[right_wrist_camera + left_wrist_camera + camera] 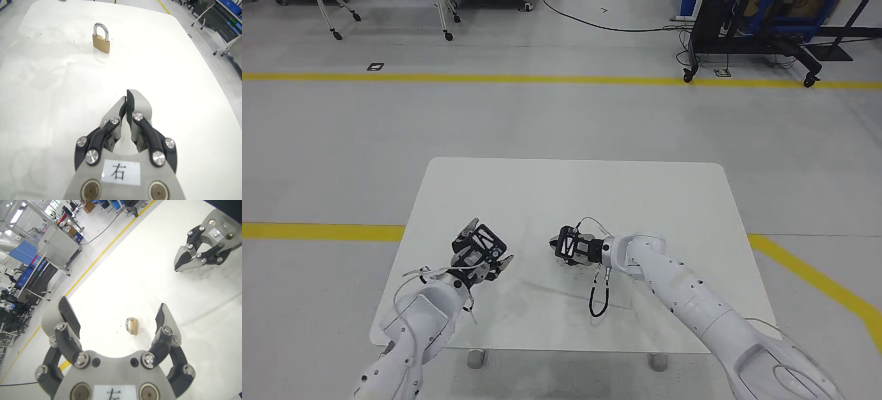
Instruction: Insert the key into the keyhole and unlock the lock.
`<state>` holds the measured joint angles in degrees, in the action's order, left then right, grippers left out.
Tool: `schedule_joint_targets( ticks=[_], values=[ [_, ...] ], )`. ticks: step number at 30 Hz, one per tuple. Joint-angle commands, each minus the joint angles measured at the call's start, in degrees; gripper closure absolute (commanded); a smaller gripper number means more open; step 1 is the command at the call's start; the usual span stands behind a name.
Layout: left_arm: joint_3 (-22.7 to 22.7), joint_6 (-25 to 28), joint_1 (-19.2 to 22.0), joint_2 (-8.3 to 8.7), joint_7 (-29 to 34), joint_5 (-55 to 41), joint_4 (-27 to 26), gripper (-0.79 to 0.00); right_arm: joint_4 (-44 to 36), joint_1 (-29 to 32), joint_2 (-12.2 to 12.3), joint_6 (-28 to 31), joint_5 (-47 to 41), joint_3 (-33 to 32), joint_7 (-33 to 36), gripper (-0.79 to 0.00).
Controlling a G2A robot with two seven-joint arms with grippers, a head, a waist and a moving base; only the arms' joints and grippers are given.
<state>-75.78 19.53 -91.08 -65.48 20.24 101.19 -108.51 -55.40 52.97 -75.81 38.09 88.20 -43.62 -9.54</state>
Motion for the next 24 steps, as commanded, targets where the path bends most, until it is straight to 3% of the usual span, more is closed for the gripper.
schedule_joint_targets(
  ticks=[1,5,13,17,24],
  values=[
    [2.8,-0.2,2.1,-0.27,2.3,3.2,2.0,-0.785,0.0,0.0,0.0,0.0,0.0,0.0,0.0,0.000],
    [7.0,-2.9,5.2,-1.09,4.4,4.9,5.5,-0.785,0.0,0.0,0.0,0.0,0.0,0.0,0.0,0.000],
    [12.3,-3.5,8.1,-2.06,6.3,8.1,9.6,-0.785,0.0,0.0,0.0,0.0,0.0,0.0,0.0,0.000],
    [13.1,-4.6,9.1,-2.34,7.3,9.8,10.9,-0.785,0.0,0.0,0.0,0.0,0.0,0.0,0.0,0.000],
    [12.6,-1.5,9.9,-2.39,7.1,8.6,12.0,-0.785,0.0,0.0,0.0,0.0,0.0,0.0,0.0,0.000]
  ],
)
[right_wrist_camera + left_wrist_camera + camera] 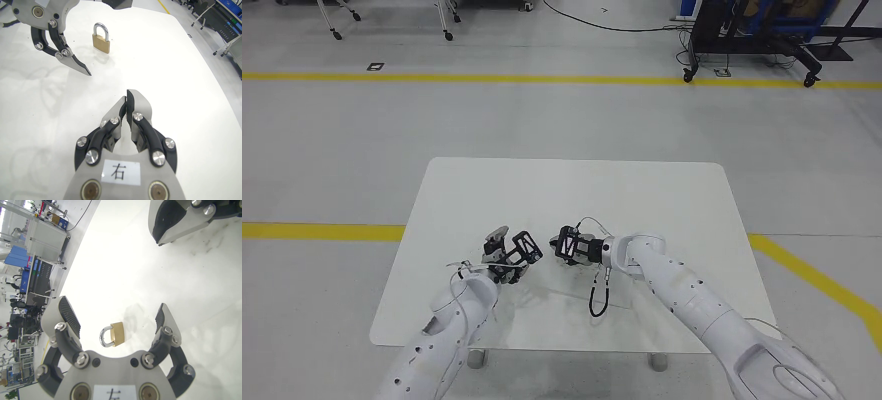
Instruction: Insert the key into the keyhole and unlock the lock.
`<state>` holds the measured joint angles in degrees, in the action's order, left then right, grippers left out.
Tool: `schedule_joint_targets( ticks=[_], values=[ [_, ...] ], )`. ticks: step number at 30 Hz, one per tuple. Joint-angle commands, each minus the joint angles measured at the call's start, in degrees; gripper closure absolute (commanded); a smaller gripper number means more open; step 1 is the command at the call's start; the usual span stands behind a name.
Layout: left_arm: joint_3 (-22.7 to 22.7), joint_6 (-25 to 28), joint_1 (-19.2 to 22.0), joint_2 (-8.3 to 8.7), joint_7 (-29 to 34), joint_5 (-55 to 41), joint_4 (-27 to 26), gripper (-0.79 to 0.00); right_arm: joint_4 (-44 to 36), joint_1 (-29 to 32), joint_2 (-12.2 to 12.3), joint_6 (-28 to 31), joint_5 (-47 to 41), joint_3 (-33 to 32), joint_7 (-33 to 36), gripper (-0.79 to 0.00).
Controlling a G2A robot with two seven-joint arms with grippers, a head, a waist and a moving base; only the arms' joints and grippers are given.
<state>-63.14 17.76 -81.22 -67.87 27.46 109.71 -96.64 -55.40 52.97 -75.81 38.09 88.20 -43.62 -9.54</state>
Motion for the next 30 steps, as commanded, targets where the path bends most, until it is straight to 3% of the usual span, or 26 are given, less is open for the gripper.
schedule_joint_targets(
  ticks=[1,19,30],
  values=[
    [-0.1,0.5,0.1,0.00,-0.2,0.0,0.2,-0.785,0.0,0.0,0.0,0.0,0.0,0.0,0.0,0.000],
    [2.3,0.0,2.5,-1.14,-0.9,-2.3,1.6,-0.785,-6.4,6.6,3.5,1.9,1.0,-6.4,-12.6,0.000],
    [1.1,-1.5,1.9,-1.13,-1.3,-3.9,0.2,-0.785,-6.4,6.6,3.5,1.9,1.0,-6.4,-12.6,0.000]
  ],
)
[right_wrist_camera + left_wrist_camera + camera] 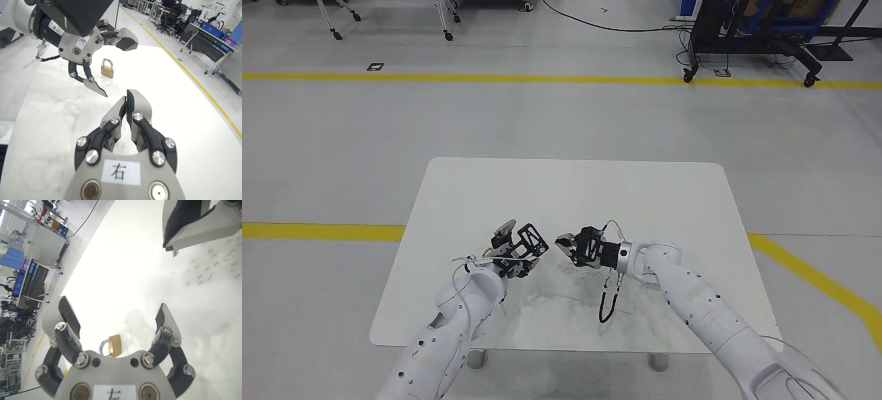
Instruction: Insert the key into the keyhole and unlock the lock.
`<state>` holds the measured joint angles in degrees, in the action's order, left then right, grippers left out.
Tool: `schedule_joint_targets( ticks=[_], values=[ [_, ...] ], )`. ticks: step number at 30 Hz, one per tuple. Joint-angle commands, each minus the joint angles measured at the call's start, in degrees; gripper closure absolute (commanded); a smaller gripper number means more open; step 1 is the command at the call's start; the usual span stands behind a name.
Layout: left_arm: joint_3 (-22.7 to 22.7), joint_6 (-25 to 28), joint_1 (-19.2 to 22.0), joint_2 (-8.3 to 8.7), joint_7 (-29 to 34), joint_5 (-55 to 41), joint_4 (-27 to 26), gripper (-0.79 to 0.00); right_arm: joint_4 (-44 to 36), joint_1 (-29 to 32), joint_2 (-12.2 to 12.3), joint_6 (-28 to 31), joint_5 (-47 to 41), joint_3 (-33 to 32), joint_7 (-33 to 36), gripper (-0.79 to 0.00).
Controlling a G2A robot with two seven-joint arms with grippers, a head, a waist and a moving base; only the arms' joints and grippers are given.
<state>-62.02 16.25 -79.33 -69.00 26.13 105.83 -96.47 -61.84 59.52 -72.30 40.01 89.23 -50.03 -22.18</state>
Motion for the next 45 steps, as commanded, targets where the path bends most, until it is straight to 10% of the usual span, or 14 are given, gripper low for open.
schedule_joint_targets(
  ticks=[1,8,18,30,35,37,45],
  values=[
    [0.0,0.0,0.0,0.00,0.0,0.0,0.0,-0.785,0.0,0.0,0.0,0.0,0.0,0.0,0.0,0.000],
    [-5.6,-0.8,-2.7,0.48,-8.1,-8.4,-1.1,-0.785,-1.9,2.3,0.8,-0.6,-3.0,-2.9,-4.7,0.000],
    [-20.0,15.2,-8.7,2.72,-20.6,-24.9,-7.7,-0.785,-5.4,7.4,3.4,6.3,-6.4,-10.2,-21.0,0.000],
    [-19.8,16.7,-8.2,2.69,-22.6,-27.6,-6.9,-0.785,-5.8,7.7,3.4,6.3,-7.1,-10.3,-21.1,0.000],
    [-21.2,35.0,-4.0,3.14,-27.2,-47.5,0.8,-0.785,-6.1,8.0,2.8,9.1,-14.0,-9.7,-22.8,0.000],
    [-19.4,41.8,-1.0,3.39,-25.8,-56.5,5.5,-0.785,-5.0,7.2,2.6,11.6,-15.9,-9.2,-23.5,0.000],
    [-1.3,41.8,12.8,6.26,-2.4,-101.6,13.9,-0.785,-1.0,4.2,1.4,17.4,-22.4,-7.4,-24.7,0.000]
  ],
)
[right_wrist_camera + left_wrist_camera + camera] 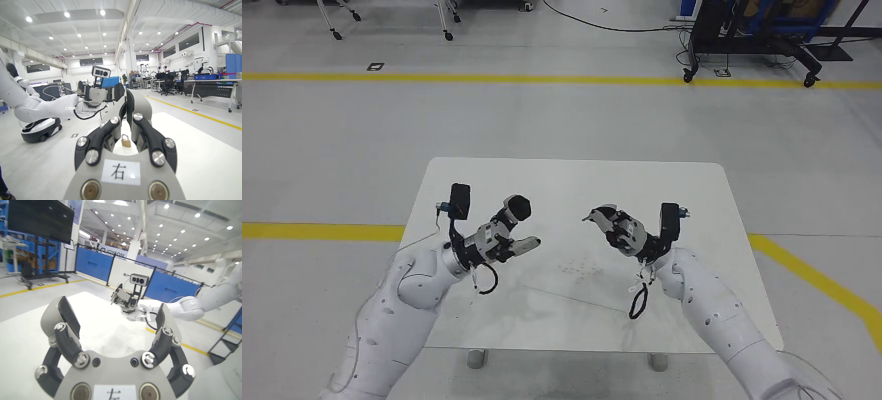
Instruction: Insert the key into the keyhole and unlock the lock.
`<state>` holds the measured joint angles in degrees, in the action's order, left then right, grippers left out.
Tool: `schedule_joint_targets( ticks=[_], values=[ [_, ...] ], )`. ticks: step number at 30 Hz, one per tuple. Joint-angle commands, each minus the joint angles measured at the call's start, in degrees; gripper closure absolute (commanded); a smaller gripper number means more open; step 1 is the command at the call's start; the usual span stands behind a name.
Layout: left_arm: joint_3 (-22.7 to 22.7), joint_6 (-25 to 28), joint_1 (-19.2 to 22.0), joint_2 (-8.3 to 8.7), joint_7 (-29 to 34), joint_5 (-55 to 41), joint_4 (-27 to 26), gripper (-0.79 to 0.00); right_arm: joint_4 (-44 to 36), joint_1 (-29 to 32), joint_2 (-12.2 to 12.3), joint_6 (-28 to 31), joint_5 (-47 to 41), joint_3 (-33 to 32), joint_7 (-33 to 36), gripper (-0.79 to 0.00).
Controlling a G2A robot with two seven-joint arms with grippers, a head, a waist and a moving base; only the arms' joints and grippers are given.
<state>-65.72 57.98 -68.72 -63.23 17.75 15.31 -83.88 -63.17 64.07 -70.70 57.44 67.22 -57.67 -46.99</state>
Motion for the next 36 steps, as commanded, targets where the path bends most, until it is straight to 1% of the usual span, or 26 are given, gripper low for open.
schedule_joint_targets(
  ticks=[1,4,7,11,12,14,15,17,20,21,22,24,31,36],
  values=[
    [3.3,0.0,3.7,0.84,10.2,-15.9,2.6,-0.785,0.6,-0.5,-0.3,0.0,-0.9,0.5,0.1,0.000],
    [4.5,0.0,6.9,1.42,20.4,-26.2,5.8,-0.785,2.1,-1.5,-0.9,0.5,-2.1,1.6,0.6,0.000],
    [5.7,0.0,8.2,1.36,28.5,-37.1,7.7,-0.785,3.3,-2.7,-1.5,0.6,-4.3,3.0,0.7,0.000],
    [10.7,0.0,10.8,1.52,28.5,-42.7,11.5,-0.785,3.0,-3.7,-1.9,0.6,-6.8,4.6,0.7,0.000],
    [11.8,0.0,11.8,1.62,28.5,-42.7,12.9,-0.770,2.7,-3.8,-2.0,0.6,-7.4,4.7,0.7,0.000],
    [14.0,0.0,13.5,1.62,28.5,-42.3,15.0,-0.677,2.5,-4.0,-2.1,0.6,-8.1,4.9,0.7,0.000],
    [14.8,0.0,14.1,1.52,28.5,-42.7,15.7,-0.653,2.3,-4.0,-2.2,0.6,-8.2,5.1,0.7,0.000],
    [16.3,0.0,15.4,1.33,28.5,-42.4,17.0,-0.637,2.3,-4.2,-2.5,0.6,-8.2,5.7,0.7,0.000],
    [18.2,0.0,16.9,1.09,28.5,-41.4,17.4,-0.563,2.7,-4.9,-2.9,0.6,-9.3,7.5,0.7,0.000],
    [18.4,0.0,17.2,1.04,28.5,-41.5,17.6,-0.471,3.2,-5.3,-3.0,0.6,-9.8,8.0,0.7,0.000],
    [18.7,0.0,17.4,0.99,28.5,-41.8,17.7,-0.400,3.7,-5.6,-3.1,0.6,-10.3,8.5,0.7,0.000],
    [19.1,0.0,17.7,0.95,28.5,-42.0,17.9,-0.354,4.4,-6.3,-3.3,0.6,-11.0,9.3,0.7,0.000],
    [20.3,0.0,18.7,0.87,28.5,-41.8,19.2,-0.305,7.6,-8.4,-4.1,0.6,-12.3,10.3,0.7,0.000],
    [21.4,0.0,19.2,0.58,28.5,-41.9,19.8,-0.320,8.5,-8.9,-4.4,0.6,-12.6,11.1,0.7,0.000]
  ],
)
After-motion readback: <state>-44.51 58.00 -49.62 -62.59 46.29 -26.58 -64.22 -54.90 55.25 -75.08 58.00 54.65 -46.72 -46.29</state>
